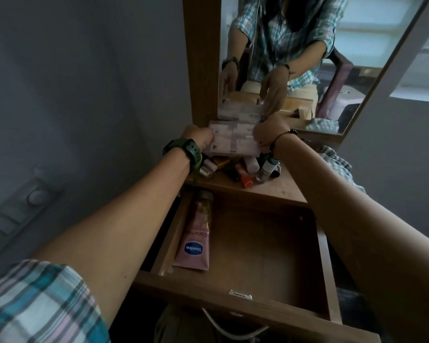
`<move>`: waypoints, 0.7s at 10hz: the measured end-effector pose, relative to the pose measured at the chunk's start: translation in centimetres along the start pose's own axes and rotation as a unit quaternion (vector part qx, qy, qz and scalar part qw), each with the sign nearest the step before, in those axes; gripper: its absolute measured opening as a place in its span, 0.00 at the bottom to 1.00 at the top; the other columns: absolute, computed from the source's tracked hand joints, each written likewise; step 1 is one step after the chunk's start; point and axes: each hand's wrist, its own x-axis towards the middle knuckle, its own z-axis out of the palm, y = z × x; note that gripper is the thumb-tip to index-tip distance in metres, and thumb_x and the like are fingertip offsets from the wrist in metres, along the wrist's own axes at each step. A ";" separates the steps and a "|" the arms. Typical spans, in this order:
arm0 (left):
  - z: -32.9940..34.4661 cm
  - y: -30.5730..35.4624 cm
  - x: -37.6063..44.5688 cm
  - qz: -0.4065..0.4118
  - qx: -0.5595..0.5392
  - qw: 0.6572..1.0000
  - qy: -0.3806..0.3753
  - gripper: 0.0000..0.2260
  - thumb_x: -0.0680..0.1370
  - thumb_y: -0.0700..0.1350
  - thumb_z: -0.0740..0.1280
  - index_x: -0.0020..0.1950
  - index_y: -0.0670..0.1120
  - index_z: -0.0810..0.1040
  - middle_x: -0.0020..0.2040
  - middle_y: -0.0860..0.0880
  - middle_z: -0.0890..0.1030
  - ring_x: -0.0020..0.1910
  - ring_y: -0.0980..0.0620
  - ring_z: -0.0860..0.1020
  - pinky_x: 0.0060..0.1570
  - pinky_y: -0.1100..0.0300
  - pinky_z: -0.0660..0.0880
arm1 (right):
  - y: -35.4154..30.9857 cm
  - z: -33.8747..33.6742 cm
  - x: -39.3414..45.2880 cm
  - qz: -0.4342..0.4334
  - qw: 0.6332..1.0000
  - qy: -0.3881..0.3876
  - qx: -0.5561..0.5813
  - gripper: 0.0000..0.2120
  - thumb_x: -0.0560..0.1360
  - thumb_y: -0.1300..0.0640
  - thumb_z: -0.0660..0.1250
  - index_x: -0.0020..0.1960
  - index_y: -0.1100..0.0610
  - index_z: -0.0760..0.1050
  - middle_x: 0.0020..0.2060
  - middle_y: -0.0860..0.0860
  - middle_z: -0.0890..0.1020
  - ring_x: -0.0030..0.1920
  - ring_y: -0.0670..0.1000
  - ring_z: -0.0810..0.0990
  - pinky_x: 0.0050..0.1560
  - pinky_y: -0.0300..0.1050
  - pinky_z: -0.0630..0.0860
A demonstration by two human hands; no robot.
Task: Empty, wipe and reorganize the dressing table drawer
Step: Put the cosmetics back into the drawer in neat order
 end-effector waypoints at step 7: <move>-4.5 -8.6 -19.9 0.036 -0.130 0.991 0.021 0.21 0.76 0.33 0.62 0.69 0.43 0.68 0.56 0.50 0.79 0.46 0.60 0.78 0.35 0.71 0.75 | 6.0 1.4 -20.1 -0.179 0.977 0.077 0.082 0.11 0.74 0.66 0.64 0.50 0.55 0.80 0.41 0.46 0.80 0.39 0.38 0.76 0.35 0.25 0.71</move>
